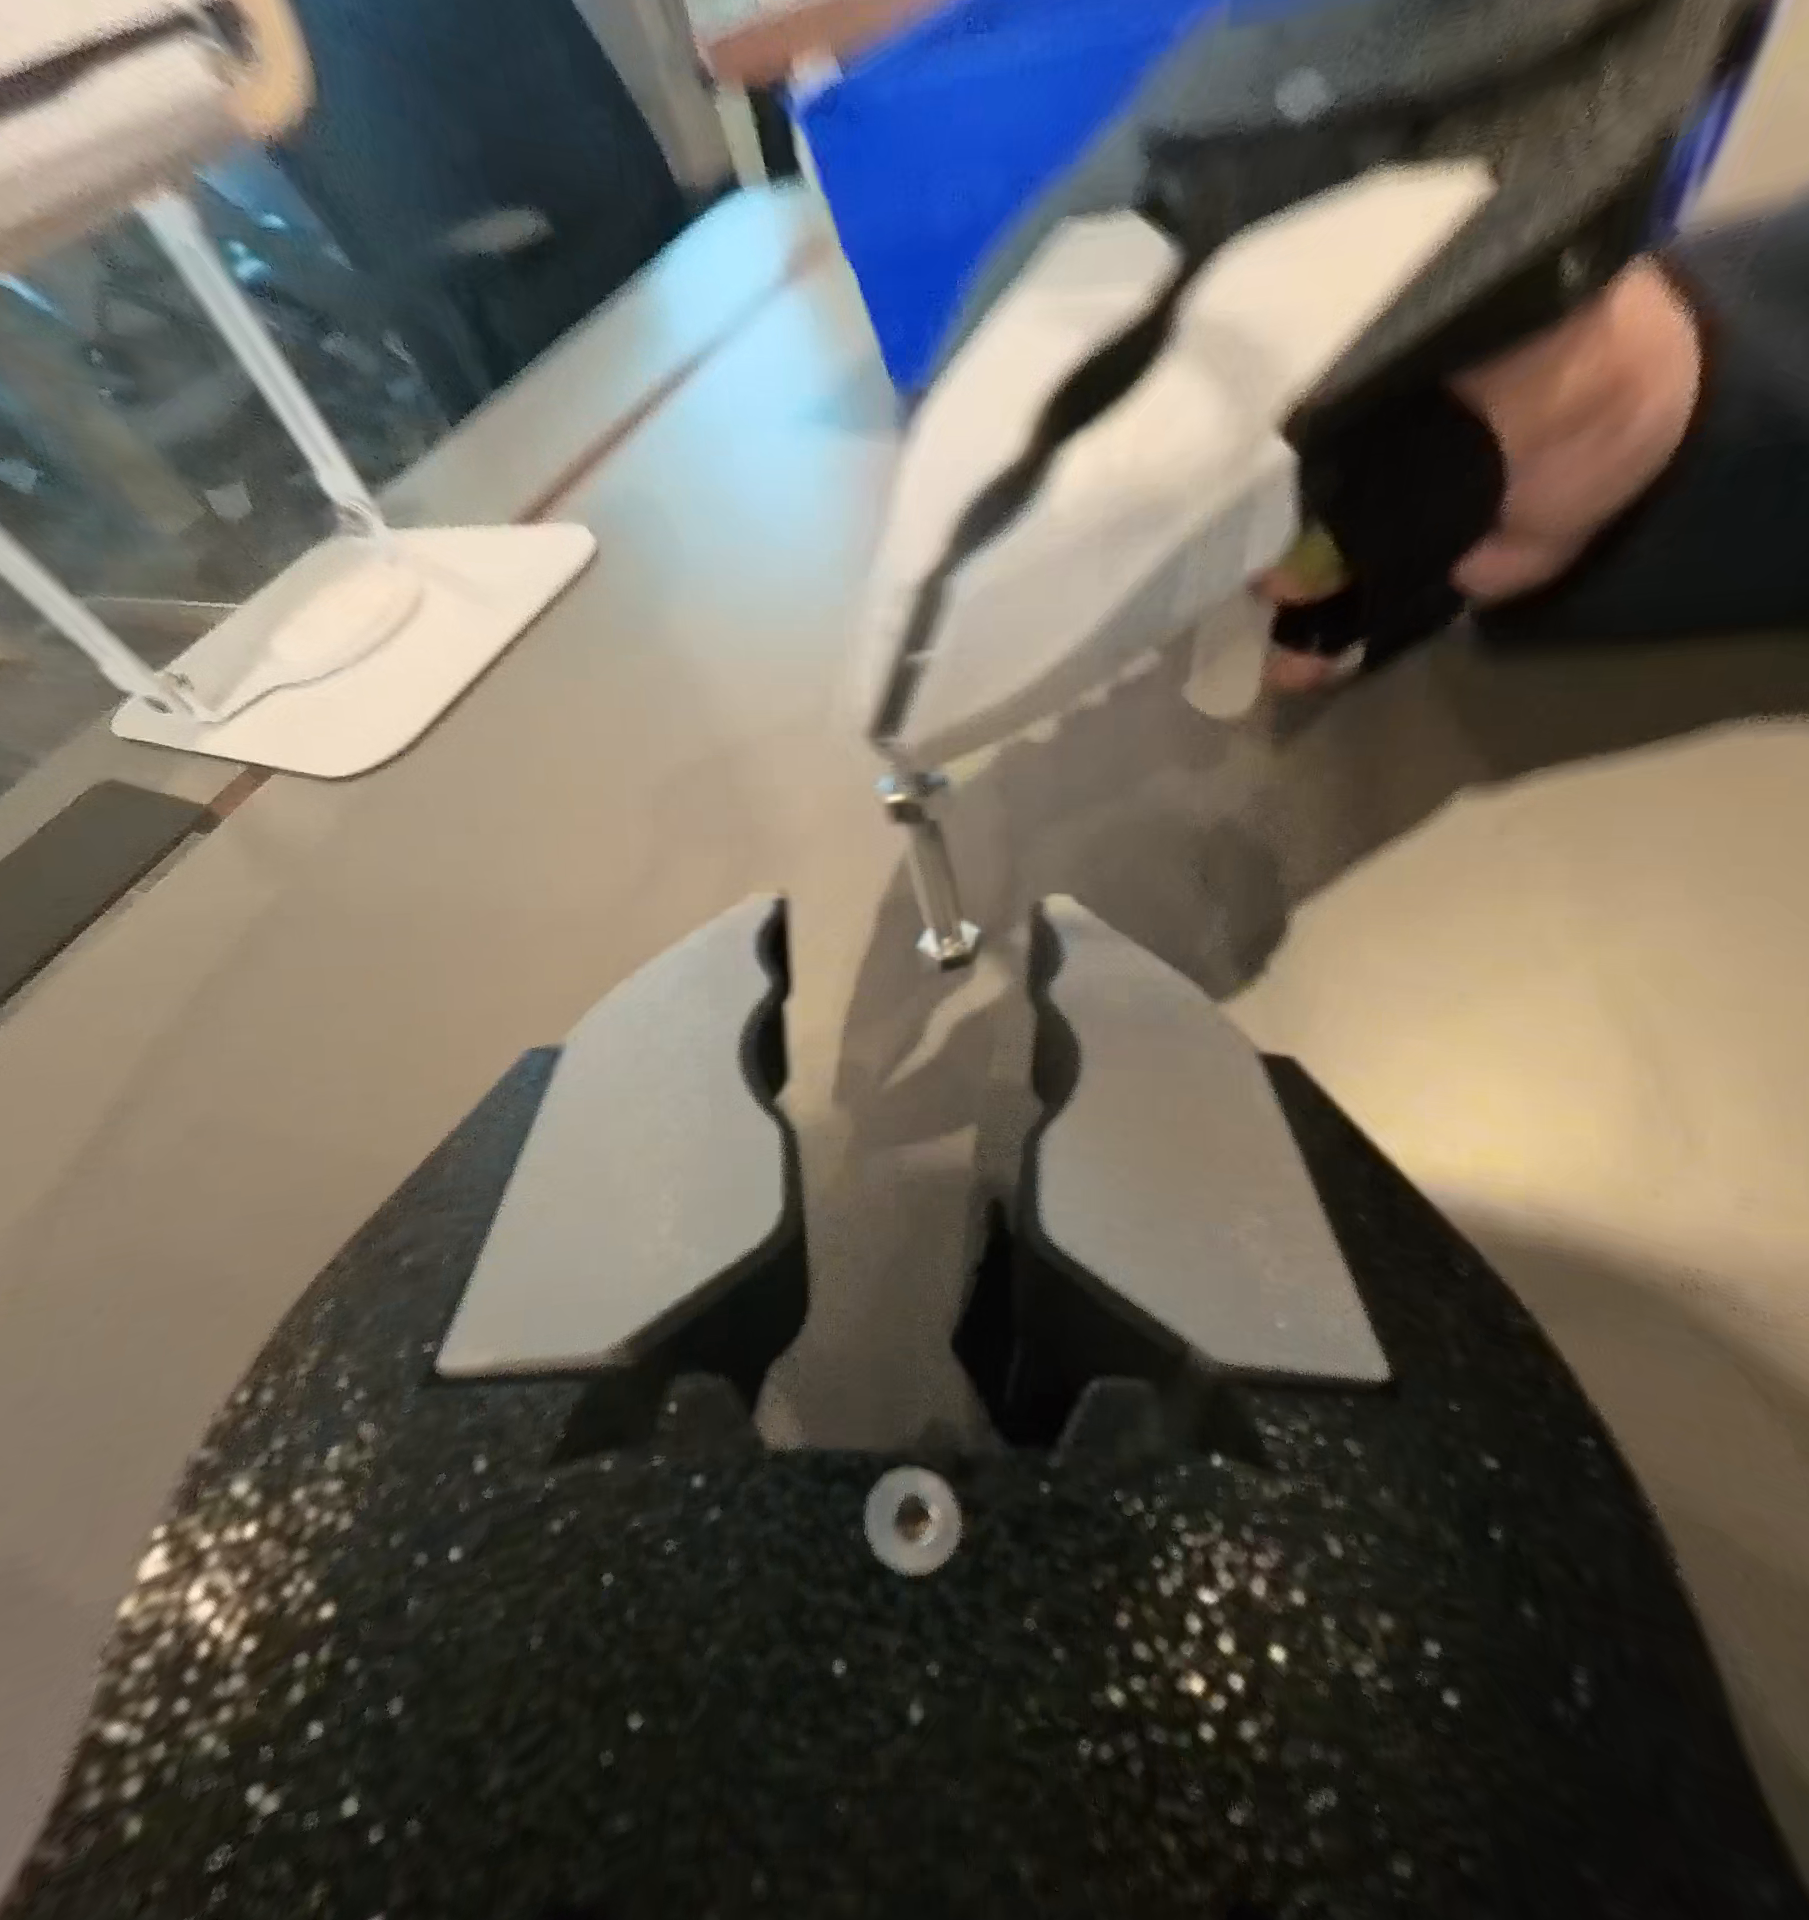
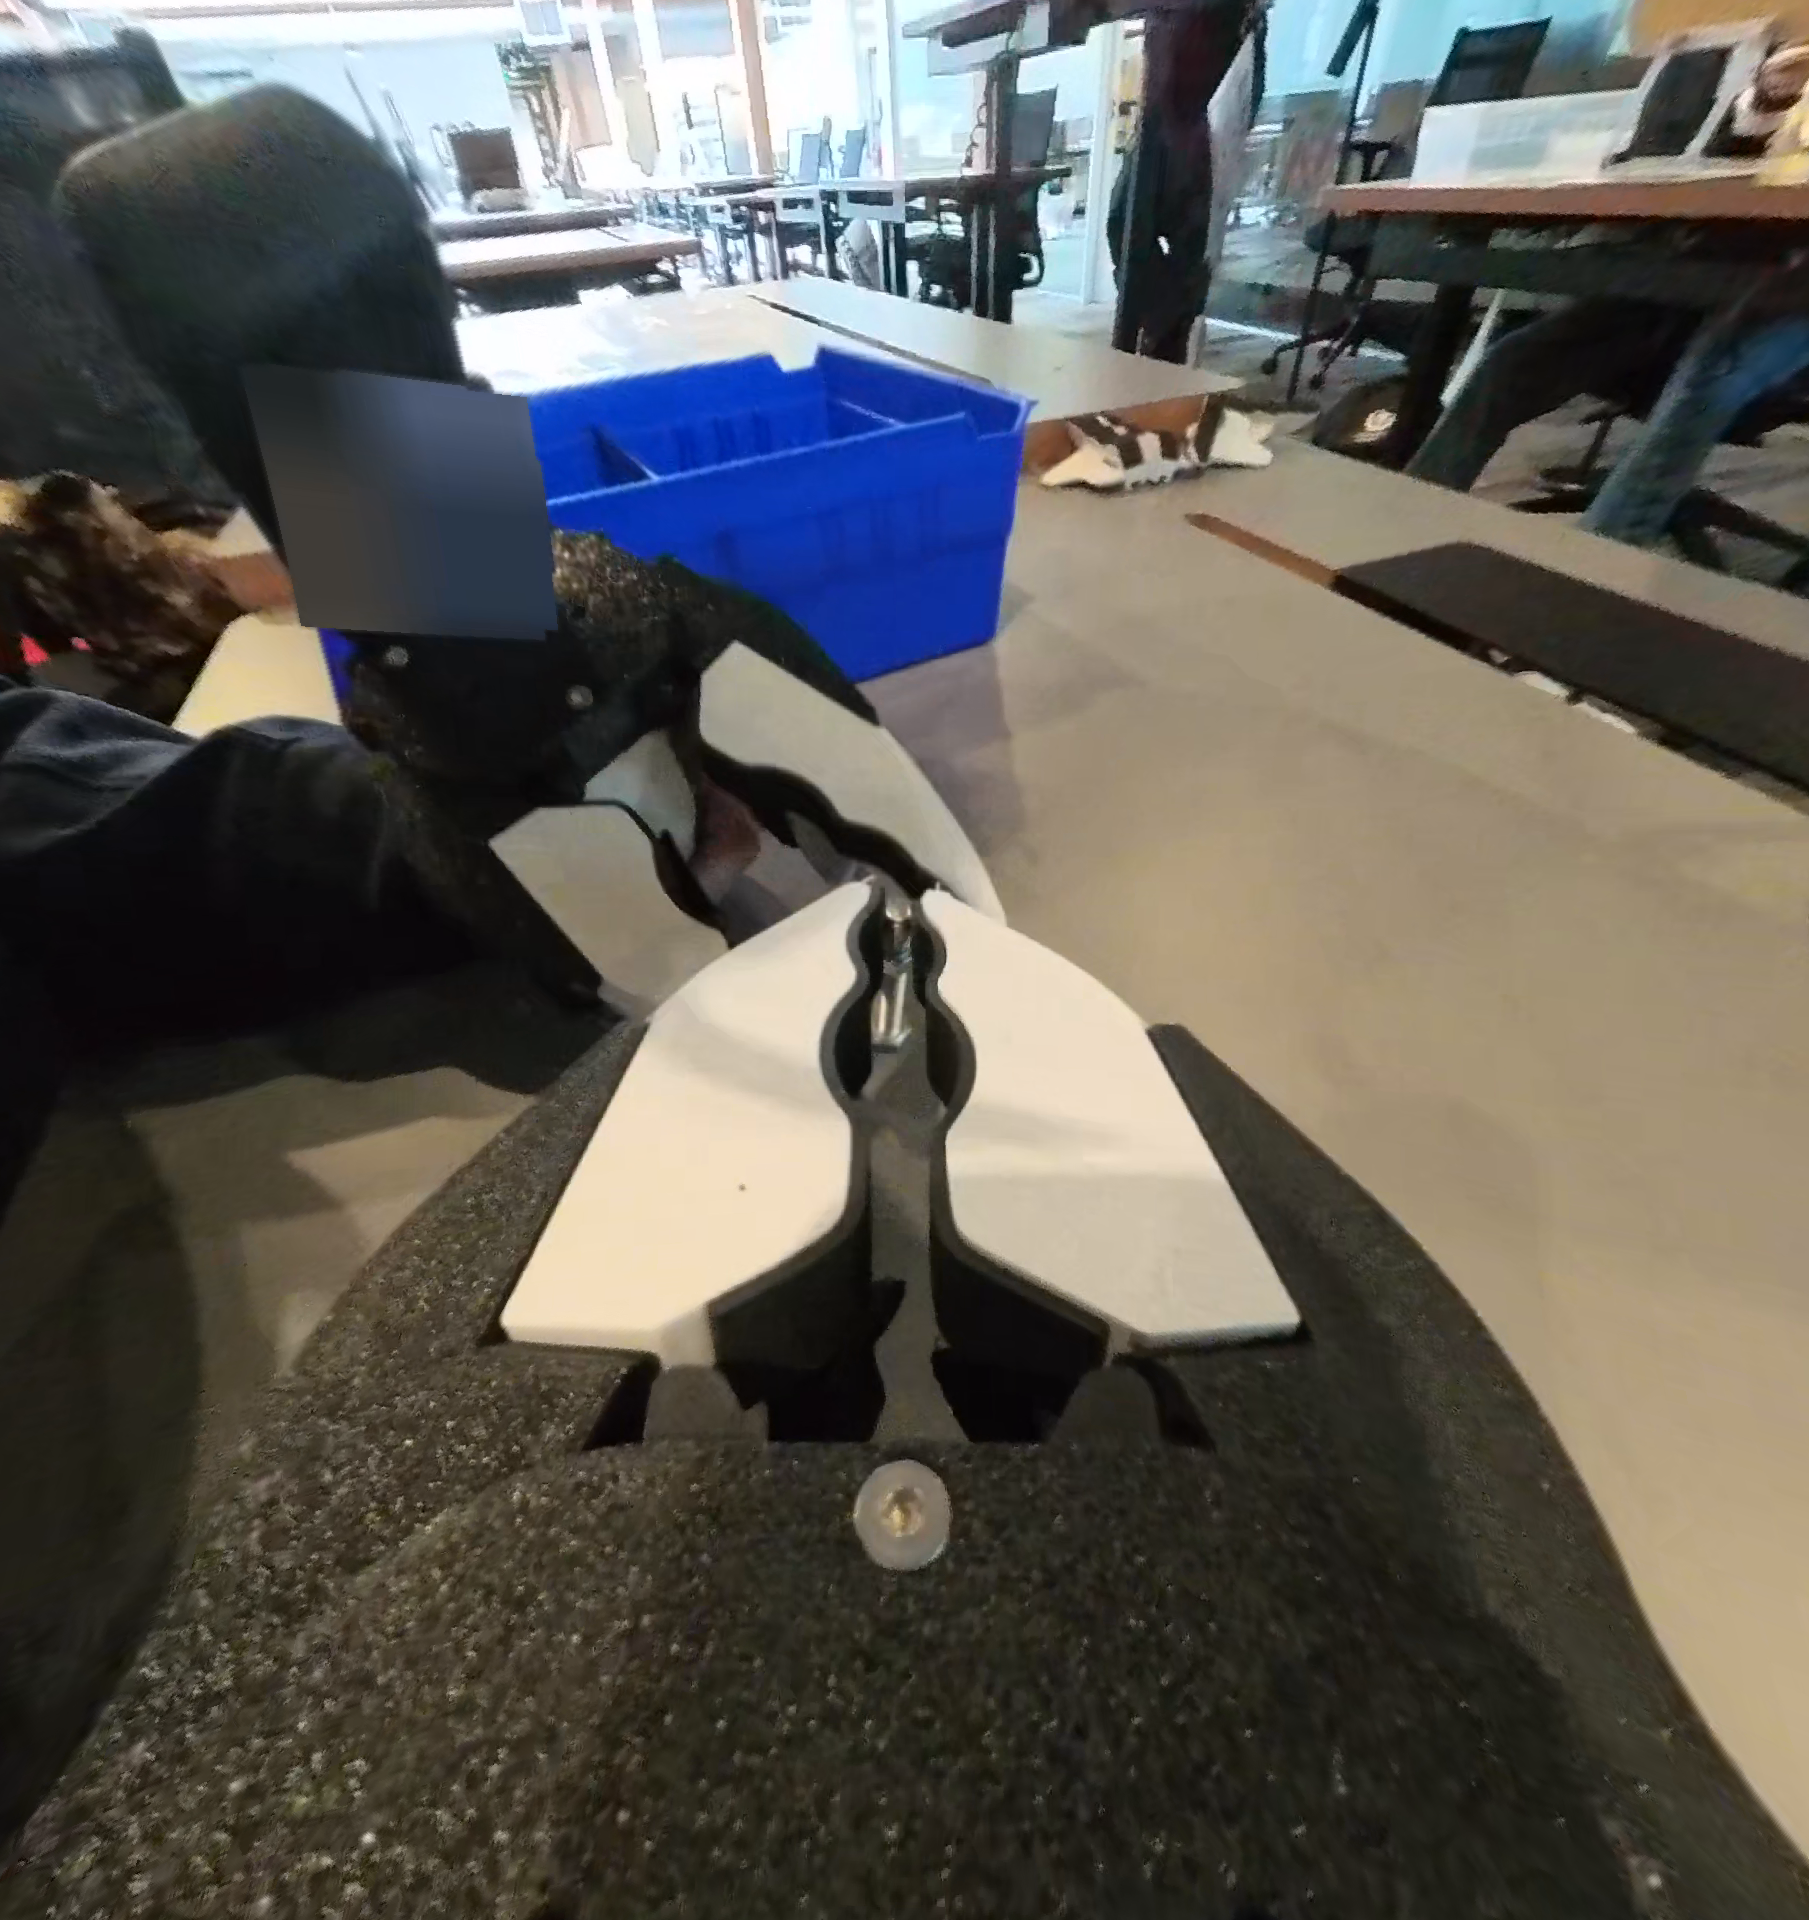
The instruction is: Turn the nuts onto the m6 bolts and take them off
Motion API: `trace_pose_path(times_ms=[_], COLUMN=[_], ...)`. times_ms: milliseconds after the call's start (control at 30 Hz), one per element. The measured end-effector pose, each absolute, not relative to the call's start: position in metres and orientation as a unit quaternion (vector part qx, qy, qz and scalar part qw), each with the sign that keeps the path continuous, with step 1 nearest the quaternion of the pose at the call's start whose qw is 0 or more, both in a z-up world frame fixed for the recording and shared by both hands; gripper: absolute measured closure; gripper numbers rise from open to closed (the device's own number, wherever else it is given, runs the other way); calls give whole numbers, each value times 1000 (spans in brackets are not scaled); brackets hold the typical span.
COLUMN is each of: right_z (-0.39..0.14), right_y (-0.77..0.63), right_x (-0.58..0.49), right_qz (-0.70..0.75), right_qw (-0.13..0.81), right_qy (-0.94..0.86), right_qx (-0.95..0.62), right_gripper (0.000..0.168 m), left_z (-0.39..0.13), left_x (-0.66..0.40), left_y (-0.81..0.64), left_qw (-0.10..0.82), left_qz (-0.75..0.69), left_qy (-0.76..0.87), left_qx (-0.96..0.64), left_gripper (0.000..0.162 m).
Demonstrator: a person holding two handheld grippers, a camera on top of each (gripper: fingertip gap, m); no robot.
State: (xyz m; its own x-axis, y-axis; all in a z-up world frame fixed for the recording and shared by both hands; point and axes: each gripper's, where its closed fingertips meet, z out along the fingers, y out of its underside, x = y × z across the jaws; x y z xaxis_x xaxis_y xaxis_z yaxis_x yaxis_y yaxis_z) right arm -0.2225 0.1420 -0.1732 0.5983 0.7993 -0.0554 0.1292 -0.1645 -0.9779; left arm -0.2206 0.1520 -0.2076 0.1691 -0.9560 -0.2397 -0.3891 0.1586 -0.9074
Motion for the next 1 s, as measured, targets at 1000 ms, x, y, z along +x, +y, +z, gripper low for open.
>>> trace_pose_path(times_ms=[1000], right_z=[-238], right_y=[52], right_x=[169], right_qz=[-57], right_qw=[46], right_qy=[-120], right_qx=[-990], right_gripper=[164], left_z=[-203], left_x=[-221], left_y=[155], left_qw=[534], left_qz=[-257], left_qy=[559], left_qx=[-580], left_gripper=[116])
